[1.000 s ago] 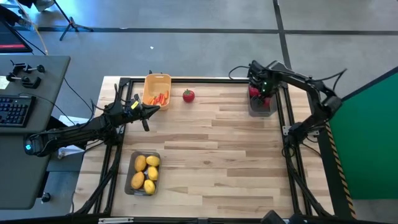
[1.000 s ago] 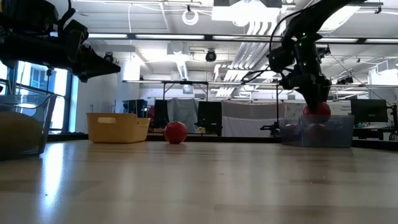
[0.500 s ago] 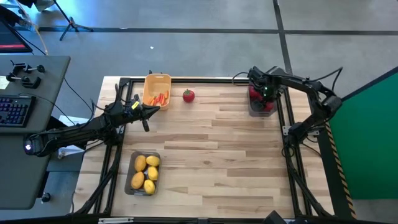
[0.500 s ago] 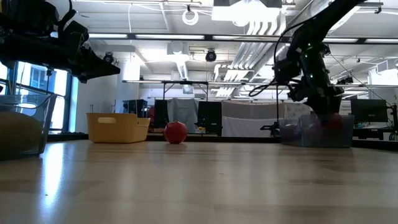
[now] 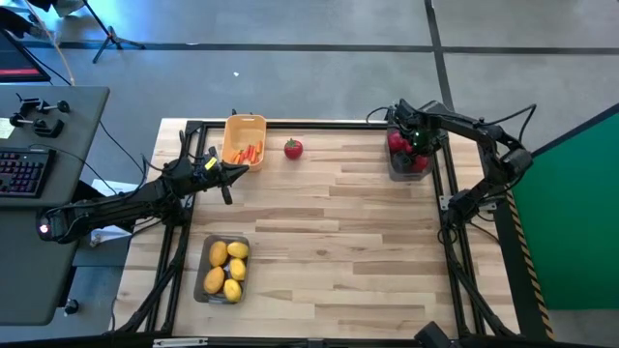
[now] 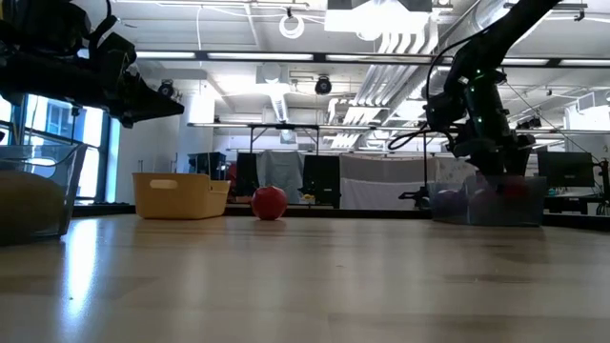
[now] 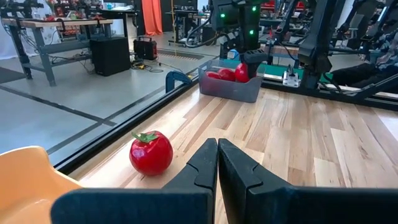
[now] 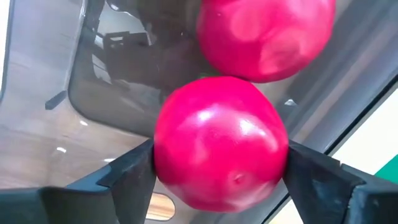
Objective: Sort produce into baskets
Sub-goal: Put the tomato into the top gray bin
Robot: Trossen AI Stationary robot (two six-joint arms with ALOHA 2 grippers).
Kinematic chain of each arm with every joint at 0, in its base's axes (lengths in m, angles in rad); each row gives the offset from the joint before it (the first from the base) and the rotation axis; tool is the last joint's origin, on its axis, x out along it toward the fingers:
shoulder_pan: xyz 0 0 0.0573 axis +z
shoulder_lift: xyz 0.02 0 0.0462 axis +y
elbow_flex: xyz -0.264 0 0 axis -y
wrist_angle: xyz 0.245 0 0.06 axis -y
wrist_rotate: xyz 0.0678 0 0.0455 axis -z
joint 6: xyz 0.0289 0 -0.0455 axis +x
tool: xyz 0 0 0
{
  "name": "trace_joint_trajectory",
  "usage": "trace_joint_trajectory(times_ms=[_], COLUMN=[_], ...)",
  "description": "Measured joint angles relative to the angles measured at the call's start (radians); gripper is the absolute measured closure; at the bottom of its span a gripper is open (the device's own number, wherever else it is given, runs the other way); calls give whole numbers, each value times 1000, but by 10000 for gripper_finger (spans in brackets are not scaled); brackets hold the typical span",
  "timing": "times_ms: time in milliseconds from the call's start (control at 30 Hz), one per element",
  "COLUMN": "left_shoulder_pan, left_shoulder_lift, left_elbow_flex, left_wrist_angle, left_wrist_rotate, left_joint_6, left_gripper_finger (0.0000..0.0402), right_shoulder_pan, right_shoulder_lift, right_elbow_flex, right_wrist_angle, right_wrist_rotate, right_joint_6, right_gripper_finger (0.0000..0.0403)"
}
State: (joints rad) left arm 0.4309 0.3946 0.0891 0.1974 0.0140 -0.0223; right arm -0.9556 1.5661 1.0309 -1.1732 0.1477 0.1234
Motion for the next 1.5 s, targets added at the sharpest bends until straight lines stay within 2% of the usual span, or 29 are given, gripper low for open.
trace_joint_trajectory(times_ms=[233, 467, 967, 1100, 1233, 1400, 1500], left_shoulder_pan=[0, 0, 1, 1, 1, 0, 1], left_shoulder_lift=[0, 0, 0, 0, 1, 27, 80], left_elbow_flex=[0, 0, 0, 0, 11, 76, 109], left_wrist_angle=[0, 0, 0, 0, -15, -72, -81], left_wrist_rotate=[0, 0, 0, 0, 3, 41, 56], left_joint_6=[0, 0, -8, -29, -47, -49, -37], left_gripper_finger=[391, 370, 372, 395, 399, 401, 401], right_shoulder_pan=[0, 1, 1, 7, 22, 42, 62], right_shoulder_lift=[0, 0, 0, -10, -31, -65, -81], right_elbow_flex=[0, 0, 18, 60, 101, 114, 101], right_wrist_angle=[21, 19, -21, -38, -39, 15, 109], right_wrist_rotate=[1, 1, 0, 30, 73, 80, 76], right_joint_6=[-6, -37, -72, -72, -79, -101, -108], right_gripper_finger=[73, 71, 78, 109, 161, 249, 310])
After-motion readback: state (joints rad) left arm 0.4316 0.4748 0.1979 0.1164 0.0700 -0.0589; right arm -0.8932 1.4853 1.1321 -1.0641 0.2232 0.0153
